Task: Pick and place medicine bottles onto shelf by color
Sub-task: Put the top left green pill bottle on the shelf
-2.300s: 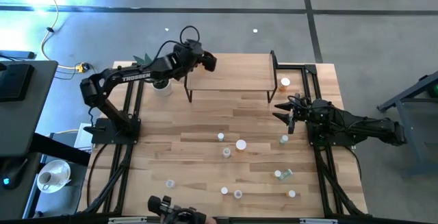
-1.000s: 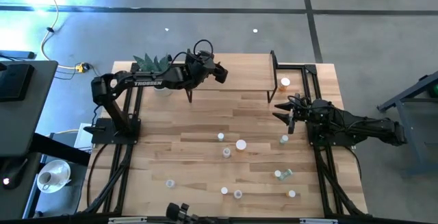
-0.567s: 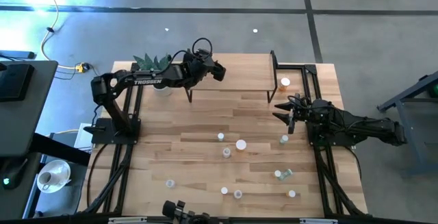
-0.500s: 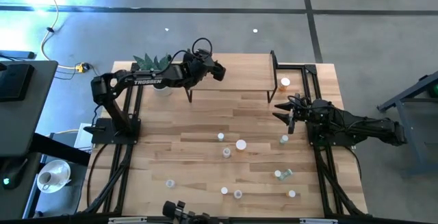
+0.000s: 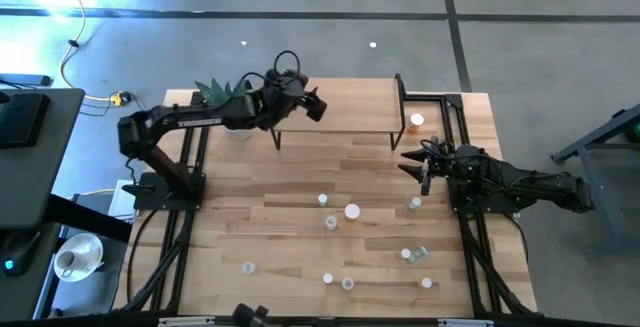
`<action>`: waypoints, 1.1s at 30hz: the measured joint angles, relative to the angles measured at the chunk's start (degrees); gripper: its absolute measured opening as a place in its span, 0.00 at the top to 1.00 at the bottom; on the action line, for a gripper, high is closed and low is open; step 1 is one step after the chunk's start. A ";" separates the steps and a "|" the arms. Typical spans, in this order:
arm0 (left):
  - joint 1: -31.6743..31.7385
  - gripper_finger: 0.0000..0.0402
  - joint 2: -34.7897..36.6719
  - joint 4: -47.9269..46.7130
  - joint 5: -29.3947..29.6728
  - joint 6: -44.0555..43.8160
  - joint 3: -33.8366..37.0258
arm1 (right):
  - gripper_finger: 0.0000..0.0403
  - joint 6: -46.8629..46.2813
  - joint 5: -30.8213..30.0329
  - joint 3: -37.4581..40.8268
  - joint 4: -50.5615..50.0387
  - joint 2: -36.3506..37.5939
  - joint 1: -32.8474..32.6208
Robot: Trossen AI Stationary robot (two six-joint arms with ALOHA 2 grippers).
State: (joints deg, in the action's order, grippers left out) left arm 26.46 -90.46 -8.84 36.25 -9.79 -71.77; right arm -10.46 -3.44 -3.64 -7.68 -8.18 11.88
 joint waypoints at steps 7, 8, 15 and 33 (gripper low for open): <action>-1.13 0.38 8.04 -8.58 -0.02 4.38 0.09 | 0.54 0.00 0.00 -0.01 0.00 0.01 0.00; -1.16 0.38 9.31 -9.41 -0.02 4.16 0.58 | 0.54 0.00 0.00 -0.02 0.00 0.01 -0.01; -1.72 0.38 18.20 -5.73 -3.99 -1.16 11.33 | 0.54 0.00 -0.01 -0.01 -0.01 0.02 0.00; -15.32 0.38 27.13 16.96 -7.03 -13.04 41.18 | 0.54 0.00 -0.02 -0.01 -0.01 0.02 0.00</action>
State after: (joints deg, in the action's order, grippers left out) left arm 11.14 -63.33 8.11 29.21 -22.83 -30.58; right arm -10.46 -3.46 -3.65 -7.69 -8.16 11.88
